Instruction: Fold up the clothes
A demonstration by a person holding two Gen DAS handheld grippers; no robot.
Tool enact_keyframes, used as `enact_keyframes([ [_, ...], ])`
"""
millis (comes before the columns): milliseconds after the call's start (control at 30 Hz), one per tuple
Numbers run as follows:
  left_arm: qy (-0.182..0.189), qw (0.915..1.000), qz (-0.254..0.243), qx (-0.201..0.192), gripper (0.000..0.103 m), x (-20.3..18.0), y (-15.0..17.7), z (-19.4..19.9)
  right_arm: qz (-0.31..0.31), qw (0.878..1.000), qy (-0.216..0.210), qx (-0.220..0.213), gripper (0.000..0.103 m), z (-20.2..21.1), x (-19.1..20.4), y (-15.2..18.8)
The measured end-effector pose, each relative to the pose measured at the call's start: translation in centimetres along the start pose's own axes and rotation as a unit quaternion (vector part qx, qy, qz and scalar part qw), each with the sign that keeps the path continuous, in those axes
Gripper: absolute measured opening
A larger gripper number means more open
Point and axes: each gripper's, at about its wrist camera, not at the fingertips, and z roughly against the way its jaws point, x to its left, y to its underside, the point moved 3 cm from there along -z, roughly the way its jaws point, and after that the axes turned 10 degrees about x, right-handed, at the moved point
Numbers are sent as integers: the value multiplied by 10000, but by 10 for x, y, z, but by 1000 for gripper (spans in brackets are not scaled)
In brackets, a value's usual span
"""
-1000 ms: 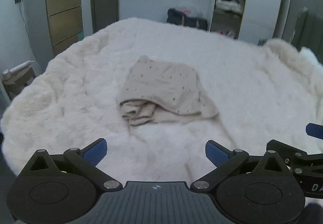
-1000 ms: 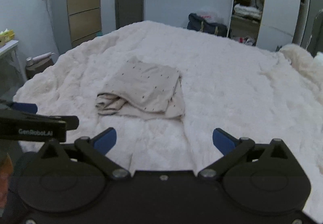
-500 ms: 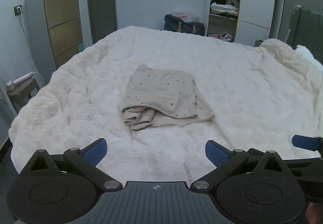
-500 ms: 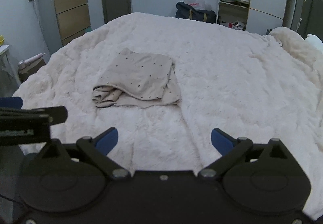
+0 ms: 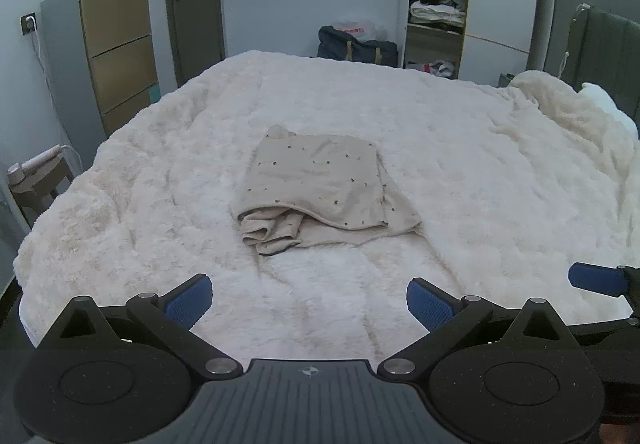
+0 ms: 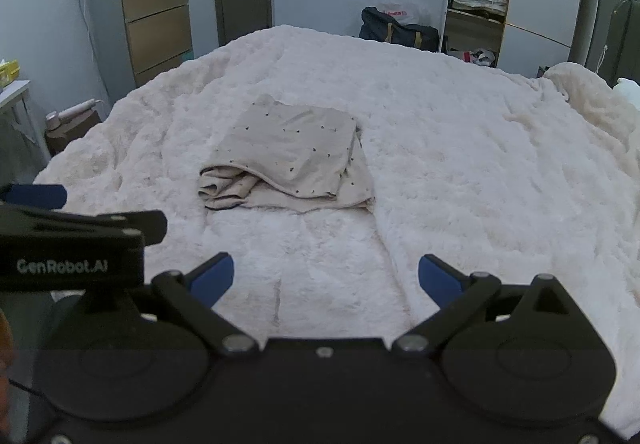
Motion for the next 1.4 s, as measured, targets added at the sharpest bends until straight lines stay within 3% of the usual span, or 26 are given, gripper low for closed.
enact_keyframes([
  [1400, 93, 9999, 94, -48, 103, 3, -5, 0, -8, 9999, -132, -95, 100, 12, 4, -1],
])
